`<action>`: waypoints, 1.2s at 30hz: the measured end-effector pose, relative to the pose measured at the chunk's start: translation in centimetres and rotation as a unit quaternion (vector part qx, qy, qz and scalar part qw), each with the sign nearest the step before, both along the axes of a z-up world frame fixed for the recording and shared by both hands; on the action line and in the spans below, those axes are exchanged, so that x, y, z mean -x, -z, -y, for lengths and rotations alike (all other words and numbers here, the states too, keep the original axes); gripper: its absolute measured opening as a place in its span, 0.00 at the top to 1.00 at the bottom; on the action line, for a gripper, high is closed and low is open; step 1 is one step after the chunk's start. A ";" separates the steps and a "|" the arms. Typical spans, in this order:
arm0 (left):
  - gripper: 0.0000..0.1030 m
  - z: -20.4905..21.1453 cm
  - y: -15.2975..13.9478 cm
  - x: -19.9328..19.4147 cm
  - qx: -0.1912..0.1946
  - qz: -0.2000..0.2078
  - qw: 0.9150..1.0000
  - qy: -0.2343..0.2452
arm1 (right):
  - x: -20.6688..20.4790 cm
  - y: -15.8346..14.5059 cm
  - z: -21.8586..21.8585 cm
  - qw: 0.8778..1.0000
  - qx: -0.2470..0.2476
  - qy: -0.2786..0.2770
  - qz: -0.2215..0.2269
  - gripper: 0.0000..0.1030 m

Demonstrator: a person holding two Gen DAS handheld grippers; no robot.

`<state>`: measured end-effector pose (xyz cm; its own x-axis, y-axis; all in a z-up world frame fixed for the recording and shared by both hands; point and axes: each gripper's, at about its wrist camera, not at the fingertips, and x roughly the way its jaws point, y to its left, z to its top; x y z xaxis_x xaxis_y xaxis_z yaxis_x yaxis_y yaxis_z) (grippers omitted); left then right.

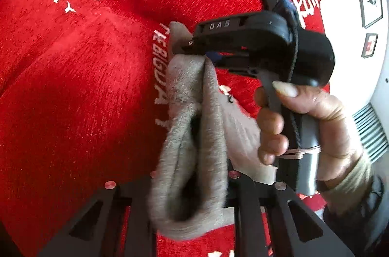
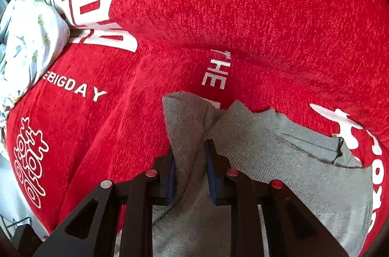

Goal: Fold small clothes

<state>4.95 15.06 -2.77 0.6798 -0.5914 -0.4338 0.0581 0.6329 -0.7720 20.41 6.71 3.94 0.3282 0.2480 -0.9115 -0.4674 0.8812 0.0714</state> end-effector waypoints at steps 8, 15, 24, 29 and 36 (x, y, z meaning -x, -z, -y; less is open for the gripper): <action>0.86 0.9 -1.9 1.1 -0.031 0.025 0.999 -0.009 | -0.2 -0.8 1.3 0.999 -0.042 0.001 -0.004 0.77; 0.88 4.0 -5.0 2.9 -0.131 0.048 0.990 -0.030 | -0.7 -1.8 3.9 0.994 -0.098 0.026 -0.028 0.78; 0.91 10.9 -9.1 4.8 -0.250 0.046 0.966 -0.049 | -0.1 -4.4 8.0 0.986 -0.161 0.043 -0.031 0.78; 0.91 15.9 -10.3 4.8 -0.301 0.037 0.952 -0.036 | -0.2 -5.5 11.9 0.981 -0.187 0.046 -0.035 0.78; 0.91 19.4 -10.5 5.1 -0.329 0.041 0.943 -0.006 | -0.2 -6.1 18.2 0.976 -0.209 0.048 -0.031 0.78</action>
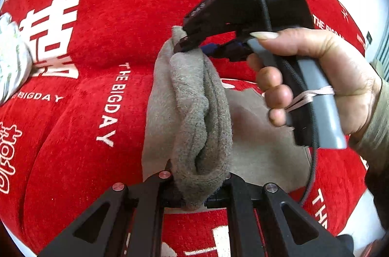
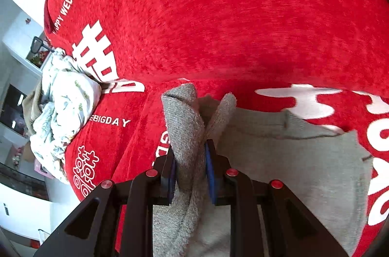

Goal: Fold small clothes

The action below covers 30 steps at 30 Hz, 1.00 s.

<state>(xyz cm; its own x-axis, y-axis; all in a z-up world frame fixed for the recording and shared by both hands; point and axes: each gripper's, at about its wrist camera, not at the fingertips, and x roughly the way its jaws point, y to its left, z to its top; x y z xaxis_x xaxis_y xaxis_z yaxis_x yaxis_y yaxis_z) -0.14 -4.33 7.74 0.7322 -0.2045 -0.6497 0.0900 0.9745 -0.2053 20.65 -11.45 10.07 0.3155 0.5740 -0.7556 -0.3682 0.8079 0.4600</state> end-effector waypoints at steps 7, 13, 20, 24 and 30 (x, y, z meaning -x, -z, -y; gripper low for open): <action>0.91 1.8 -0.4 0.2 -0.032 0.002 0.999 0.015 | 0.5 -0.4 3.4 0.999 -0.027 -0.006 0.019 0.78; 0.91 4.9 -0.5 0.4 -0.061 0.000 0.998 0.026 | 0.5 -0.6 6.4 0.999 -0.040 -0.008 0.026 0.78; 0.91 8.4 -0.4 0.2 -0.085 -0.010 0.995 0.044 | 0.2 -0.1 9.6 0.998 -0.049 -0.009 0.027 0.78; 0.91 9.5 -0.2 -0.5 -0.072 -0.030 0.995 0.056 | 0.2 0.0 10.7 0.998 -0.057 -0.008 0.030 0.78; 0.91 10.9 0.3 -0.9 -0.067 -0.042 0.995 0.066 | 0.3 0.2 12.6 0.998 -0.059 -0.003 0.033 0.78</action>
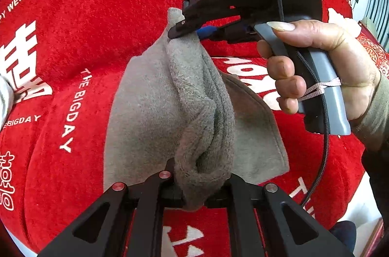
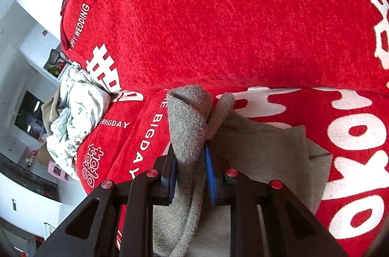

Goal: Fold small clothes

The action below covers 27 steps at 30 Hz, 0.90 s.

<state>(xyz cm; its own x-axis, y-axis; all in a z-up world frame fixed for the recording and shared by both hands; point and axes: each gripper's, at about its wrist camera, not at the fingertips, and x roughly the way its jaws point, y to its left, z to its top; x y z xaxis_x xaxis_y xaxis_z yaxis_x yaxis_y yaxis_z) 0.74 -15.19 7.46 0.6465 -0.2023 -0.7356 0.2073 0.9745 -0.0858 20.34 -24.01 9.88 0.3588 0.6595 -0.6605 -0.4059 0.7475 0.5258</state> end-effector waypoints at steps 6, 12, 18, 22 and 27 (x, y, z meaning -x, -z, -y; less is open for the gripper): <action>0.91 1.7 0.3 -0.4 0.001 -0.009 1.000 0.010 | 0.1 0.2 1.6 1.000 0.008 0.008 0.006 0.78; 0.91 3.1 0.5 -0.8 -0.001 -0.013 1.000 0.016 | 0.1 0.3 3.2 1.000 0.006 0.010 0.010 0.78; 0.91 3.9 0.8 -1.3 0.007 -0.015 1.000 0.023 | 0.0 0.8 4.8 1.000 -0.003 0.018 0.010 0.78; 0.91 4.4 1.0 -1.6 0.014 -0.018 0.999 0.031 | 0.0 1.1 5.9 1.000 -0.007 0.021 0.012 0.78; 0.91 5.6 1.4 -2.2 0.005 -0.021 0.999 0.041 | -0.2 1.7 7.2 1.000 -0.012 0.027 0.008 0.78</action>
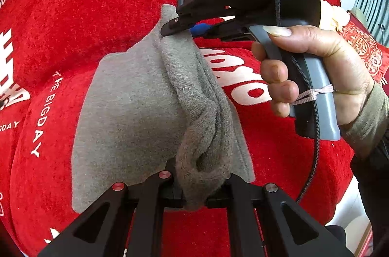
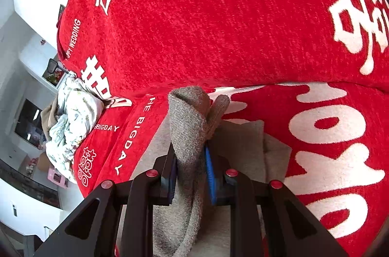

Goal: Fold small clothes

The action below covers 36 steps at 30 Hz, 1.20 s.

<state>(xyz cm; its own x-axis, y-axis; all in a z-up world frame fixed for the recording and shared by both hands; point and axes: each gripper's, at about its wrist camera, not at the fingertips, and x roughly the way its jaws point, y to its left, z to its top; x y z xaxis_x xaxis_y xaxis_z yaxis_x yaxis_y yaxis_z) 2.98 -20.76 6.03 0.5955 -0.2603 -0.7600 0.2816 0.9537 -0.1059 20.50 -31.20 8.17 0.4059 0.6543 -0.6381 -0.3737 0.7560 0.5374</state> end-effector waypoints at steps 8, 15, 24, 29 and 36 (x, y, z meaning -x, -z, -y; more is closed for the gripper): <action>0.91 1.3 1.4 -1.7 -0.006 -0.020 1.000 0.013 | -0.5 1.9 2.1 1.000 -0.011 0.021 -0.011 0.78; 0.91 2.6 2.7 -2.5 -0.009 -0.039 0.999 0.019 | -0.8 4.1 3.9 0.999 -0.018 0.038 -0.028 0.78; 0.91 2.3 3.5 -3.5 -0.003 -0.046 0.999 0.020 | -1.0 5.9 4.7 0.997 -0.010 0.061 -0.037 0.85; 0.91 2.1 3.7 -3.6 0.000 -0.047 0.999 0.020 | -0.9 5.8 4.5 0.996 -0.008 0.072 -0.048 0.79; 0.90 1.6 3.8 -4.0 0.021 -0.058 0.998 0.023 | 1.7 4.5 5.7 0.994 0.006 0.105 -0.039 0.41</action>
